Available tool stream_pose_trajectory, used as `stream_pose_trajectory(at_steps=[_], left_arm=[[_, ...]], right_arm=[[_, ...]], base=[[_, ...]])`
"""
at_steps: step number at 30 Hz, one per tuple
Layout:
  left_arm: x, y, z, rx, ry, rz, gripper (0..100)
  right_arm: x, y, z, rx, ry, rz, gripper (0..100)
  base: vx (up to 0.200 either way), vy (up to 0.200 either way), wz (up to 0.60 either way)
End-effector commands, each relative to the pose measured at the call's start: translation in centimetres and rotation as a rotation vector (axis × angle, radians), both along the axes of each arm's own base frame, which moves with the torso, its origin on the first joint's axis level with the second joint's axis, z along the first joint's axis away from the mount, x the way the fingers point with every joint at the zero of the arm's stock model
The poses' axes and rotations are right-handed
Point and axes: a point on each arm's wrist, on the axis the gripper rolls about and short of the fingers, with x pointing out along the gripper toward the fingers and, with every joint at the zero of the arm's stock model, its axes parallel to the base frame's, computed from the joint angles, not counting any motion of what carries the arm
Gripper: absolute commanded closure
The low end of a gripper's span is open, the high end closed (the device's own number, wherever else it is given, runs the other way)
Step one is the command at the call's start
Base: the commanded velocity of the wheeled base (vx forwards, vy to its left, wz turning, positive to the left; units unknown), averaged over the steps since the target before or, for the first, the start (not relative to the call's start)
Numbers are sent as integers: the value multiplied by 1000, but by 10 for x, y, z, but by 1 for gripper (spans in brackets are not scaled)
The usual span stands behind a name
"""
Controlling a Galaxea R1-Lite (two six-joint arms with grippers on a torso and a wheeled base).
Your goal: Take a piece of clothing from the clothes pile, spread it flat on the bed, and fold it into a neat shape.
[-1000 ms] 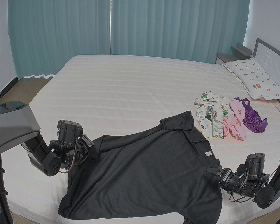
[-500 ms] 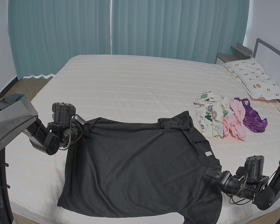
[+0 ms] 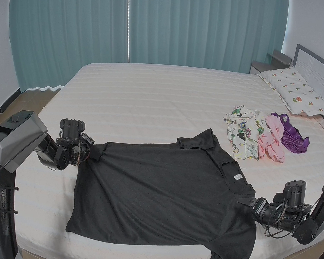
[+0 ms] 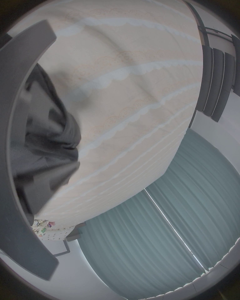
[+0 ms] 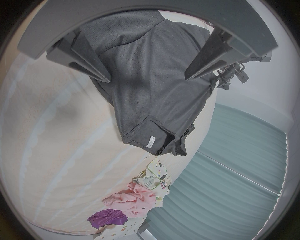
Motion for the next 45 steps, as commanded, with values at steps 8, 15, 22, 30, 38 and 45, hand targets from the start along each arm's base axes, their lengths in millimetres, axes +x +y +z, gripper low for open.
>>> stream_pose_trajectory(at_steps=[8, 15, 22, 30, 38, 45], left_arm=[[6, 7, 22, -8, -40, 9, 0], [-18, 7, 64, -44, -73, -48, 0], [-21, 11, 93, -42, -165, -33, 0], [-11, 16, 78, -111, 7, -111, 0], [-6, 19, 68, -182, 45, -69, 0], [-13, -10, 53, -177, 119, -130, 0]], right_arm=[[-2, 1, -3, -1, 6, 6, 0], [-3, 1, -3, -1, 8, 8, 0], [-4, 2, -3, -1, 8, 9, 0], [-5, 2, -3, -2, 9, 14, 0], [-5, 3, -4, -2, 12, 17, 0], [-6, 4, -1, 0, 3, 21, 0]], base=[[0, 0, 0], [0, 0, 0], [0, 0, 0], [0, 0, 0], [0, 0, 0], [0, 0, 0]])
